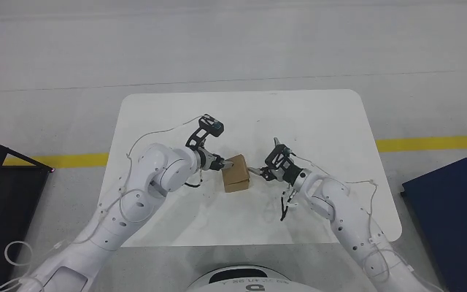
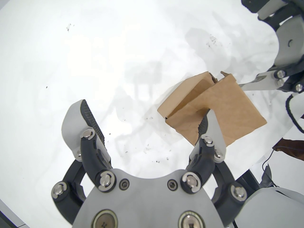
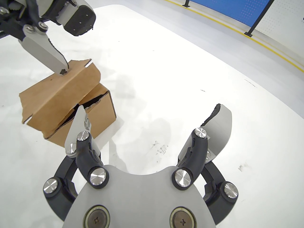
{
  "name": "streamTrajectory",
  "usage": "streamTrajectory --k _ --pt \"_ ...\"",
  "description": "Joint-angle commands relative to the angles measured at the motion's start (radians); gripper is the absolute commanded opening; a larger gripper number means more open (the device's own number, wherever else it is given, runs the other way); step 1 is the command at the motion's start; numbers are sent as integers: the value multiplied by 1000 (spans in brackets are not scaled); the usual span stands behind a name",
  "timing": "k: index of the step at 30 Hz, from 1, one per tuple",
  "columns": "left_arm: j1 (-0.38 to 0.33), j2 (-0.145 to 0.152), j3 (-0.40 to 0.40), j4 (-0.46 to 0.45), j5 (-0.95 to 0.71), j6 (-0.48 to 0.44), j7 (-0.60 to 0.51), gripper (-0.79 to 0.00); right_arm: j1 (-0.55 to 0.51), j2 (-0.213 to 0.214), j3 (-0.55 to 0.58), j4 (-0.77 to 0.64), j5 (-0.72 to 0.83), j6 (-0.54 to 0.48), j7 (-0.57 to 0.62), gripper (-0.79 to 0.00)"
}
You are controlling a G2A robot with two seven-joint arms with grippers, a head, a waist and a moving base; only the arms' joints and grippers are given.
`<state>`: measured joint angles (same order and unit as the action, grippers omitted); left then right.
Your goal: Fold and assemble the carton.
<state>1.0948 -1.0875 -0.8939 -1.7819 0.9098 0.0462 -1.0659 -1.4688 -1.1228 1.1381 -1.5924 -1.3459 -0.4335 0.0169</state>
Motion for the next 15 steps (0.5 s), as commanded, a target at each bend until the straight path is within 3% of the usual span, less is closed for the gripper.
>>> streamTrajectory --k 1,15 --pt "0 -1 0 1 4 1 0 0 -9 1 3 -7 -4 1 -1 0" --pt "4 -9 -7 6 12 3 -7 0 -19 -2 -17 -8 -16 4 -7 0"
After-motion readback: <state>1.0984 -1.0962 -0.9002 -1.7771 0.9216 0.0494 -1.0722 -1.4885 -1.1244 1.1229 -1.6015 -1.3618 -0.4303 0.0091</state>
